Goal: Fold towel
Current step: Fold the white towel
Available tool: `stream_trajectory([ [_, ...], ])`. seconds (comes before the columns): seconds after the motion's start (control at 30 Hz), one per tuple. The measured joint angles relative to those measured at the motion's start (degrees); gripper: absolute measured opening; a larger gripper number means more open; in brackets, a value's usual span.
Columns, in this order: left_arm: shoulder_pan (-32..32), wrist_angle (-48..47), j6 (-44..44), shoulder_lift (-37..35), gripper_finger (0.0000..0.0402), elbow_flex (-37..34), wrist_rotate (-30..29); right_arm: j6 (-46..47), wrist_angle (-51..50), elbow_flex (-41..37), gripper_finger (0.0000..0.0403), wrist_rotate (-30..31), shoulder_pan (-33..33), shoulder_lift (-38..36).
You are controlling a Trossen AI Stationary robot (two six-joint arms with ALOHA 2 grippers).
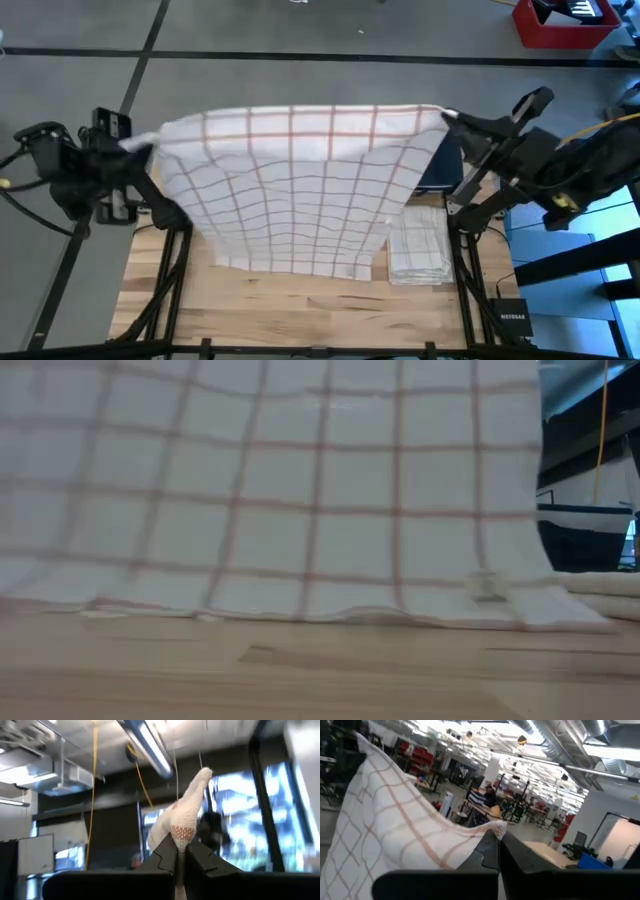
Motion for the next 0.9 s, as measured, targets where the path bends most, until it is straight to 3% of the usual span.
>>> stream_trajectory([
  [0.2, 0.0, -9.9, 0.6, 0.1, 0.0005, -0.1, -8.7, 0.8, -2.2, -0.2, 0.0003, 1.0, 1.3, -0.5],
  [0.47, 0.0, -5.9, 4.9, -0.1, 0.0005, -0.1, -9.4, 1.8, -2.1, -0.1, 0.0003, 2.3, 2.0, -2.2],
  [0.63, 0.0, -6.2, 3.0, -0.2, 0.0005, -0.1, -15.3, 3.3, -5.7, -0.1, 0.0003, 4.1, 2.0, -2.3],
  [0.8, -0.1, -11.8, -3.2, 0.2, 0.0005, -0.1, -23.6, 13.0, -16.5, -0.1, 0.0003, 7.4, 3.1, -2.4],
  [0.9, -0.1, -18.6, -9.6, 0.4, 0.0005, -0.7, -27.1, 26.8, -30.9, -0.1, 0.0009, 8.6, 3.0, -2.4],
])
